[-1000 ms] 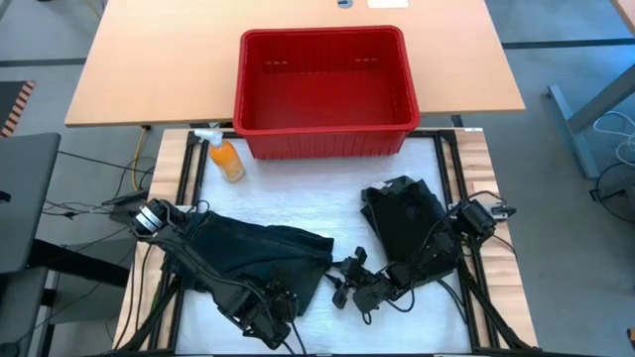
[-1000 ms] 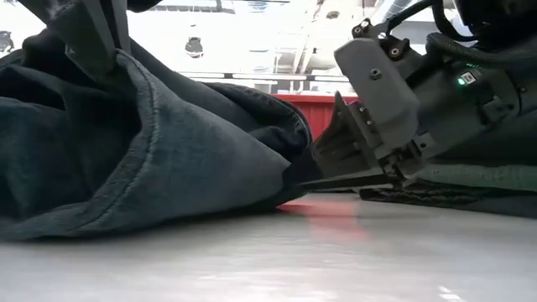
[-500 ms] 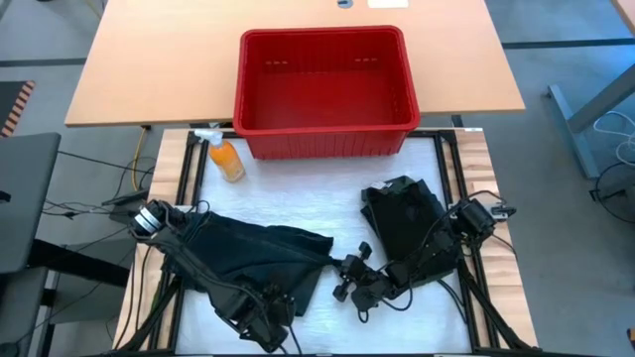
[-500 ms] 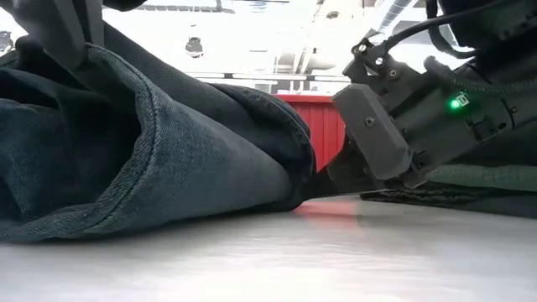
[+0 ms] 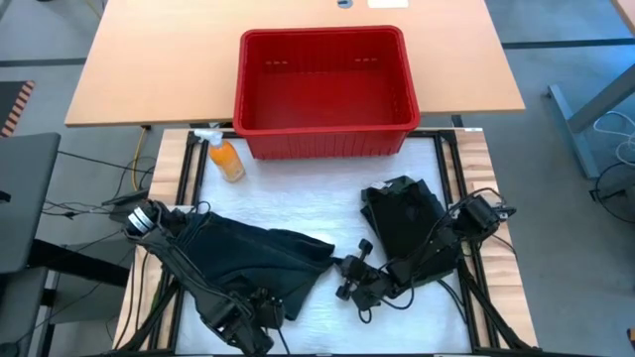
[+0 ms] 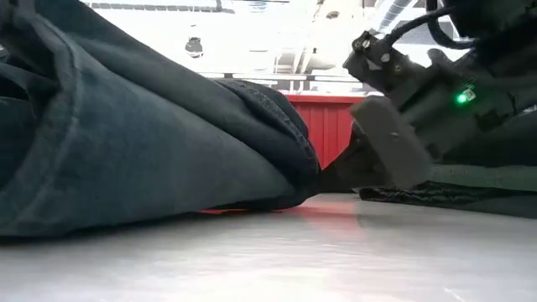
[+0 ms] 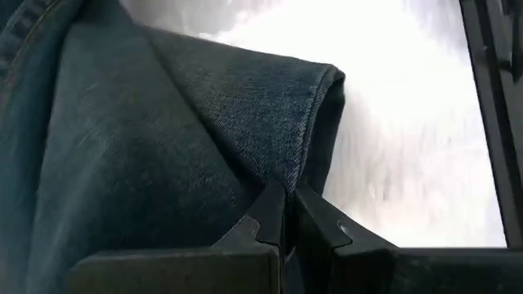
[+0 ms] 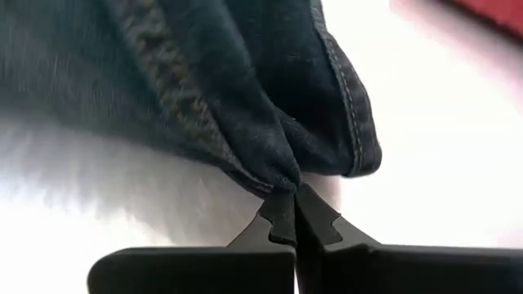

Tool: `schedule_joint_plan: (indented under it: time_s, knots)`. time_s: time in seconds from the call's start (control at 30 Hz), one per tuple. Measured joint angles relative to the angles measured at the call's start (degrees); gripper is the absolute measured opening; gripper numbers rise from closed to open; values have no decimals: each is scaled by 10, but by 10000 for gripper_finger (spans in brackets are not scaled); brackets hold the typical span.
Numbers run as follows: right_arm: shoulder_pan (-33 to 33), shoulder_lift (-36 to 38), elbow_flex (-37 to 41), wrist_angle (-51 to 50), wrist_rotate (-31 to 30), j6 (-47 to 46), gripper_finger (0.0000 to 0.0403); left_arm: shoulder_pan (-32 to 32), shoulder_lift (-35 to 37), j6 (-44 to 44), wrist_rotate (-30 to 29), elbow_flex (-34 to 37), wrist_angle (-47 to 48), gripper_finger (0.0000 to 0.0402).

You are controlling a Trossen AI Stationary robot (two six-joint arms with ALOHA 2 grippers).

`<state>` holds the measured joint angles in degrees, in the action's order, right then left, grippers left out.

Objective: Fold laundry
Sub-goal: Fold the dark blue jeans

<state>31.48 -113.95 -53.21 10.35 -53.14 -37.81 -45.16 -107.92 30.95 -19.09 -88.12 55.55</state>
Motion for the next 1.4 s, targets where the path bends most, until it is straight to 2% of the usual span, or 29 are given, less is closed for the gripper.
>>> schedule_joint_plan:
  time_s: [0.2,0.37,0.43,0.6,0.67,0.8,0.93,1.0,1.1,1.23,1.4]
  knots:
    - [10,44,0,-43,39,140,9,-22,30,28,-27,0,9,0]
    - [8,81,1,-47,117,245,9,-41,61,32,-66,0,-6,0]
    - [2,94,1,-48,169,268,9,-49,71,29,-83,0,-21,0]
    - [-26,134,14,-41,362,329,9,-71,85,16,-114,0,-62,0]
    - [-39,161,34,-31,400,332,9,-79,86,17,-123,0,-73,0]
    - [-58,238,106,23,432,326,9,-95,86,38,-150,0,-88,0]
    - [-70,296,197,147,551,281,9,-108,86,27,-189,1,-121,0]
    - [-68,308,235,195,558,239,17,-107,86,5,-203,9,-160,0]
    - [-59,308,268,213,528,175,50,-101,86,-46,-201,30,-229,0]
    - [-48,290,272,209,490,168,104,-91,86,-82,-189,62,-308,0]
    - [-45,285,271,207,497,163,178,-76,85,-113,-203,108,-414,0]
